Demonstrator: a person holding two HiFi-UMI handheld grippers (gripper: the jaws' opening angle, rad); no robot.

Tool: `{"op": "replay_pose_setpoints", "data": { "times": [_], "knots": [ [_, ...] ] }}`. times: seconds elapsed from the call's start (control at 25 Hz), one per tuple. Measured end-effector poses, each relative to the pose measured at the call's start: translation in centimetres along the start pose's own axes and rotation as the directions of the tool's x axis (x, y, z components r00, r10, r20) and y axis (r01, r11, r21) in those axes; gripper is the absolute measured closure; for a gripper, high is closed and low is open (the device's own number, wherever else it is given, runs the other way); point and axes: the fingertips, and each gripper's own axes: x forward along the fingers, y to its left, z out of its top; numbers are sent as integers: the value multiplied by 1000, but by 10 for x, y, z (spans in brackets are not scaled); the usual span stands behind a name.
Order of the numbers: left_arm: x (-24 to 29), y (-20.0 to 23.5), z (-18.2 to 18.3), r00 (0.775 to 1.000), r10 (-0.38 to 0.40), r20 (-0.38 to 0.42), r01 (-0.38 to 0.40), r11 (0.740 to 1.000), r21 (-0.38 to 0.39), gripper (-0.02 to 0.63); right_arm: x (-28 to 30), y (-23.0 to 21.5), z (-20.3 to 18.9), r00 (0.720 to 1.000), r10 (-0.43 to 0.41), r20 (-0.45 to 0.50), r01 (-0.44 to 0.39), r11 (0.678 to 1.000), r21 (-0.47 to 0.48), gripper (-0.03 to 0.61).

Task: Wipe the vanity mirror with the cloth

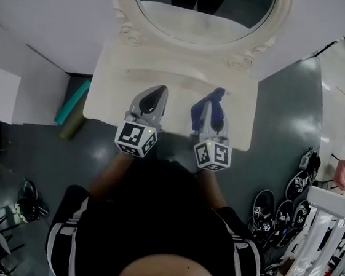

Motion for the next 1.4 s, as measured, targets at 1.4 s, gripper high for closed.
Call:
{"op": "replay_pose_setpoints", "data": {
  "times": [1.4],
  "knots": [
    [136, 92, 52, 998, -62, 20, 62, 998, -12, 603, 157, -46, 58, 981, -133, 143, 135, 991, -5, 540]
  ]
}}
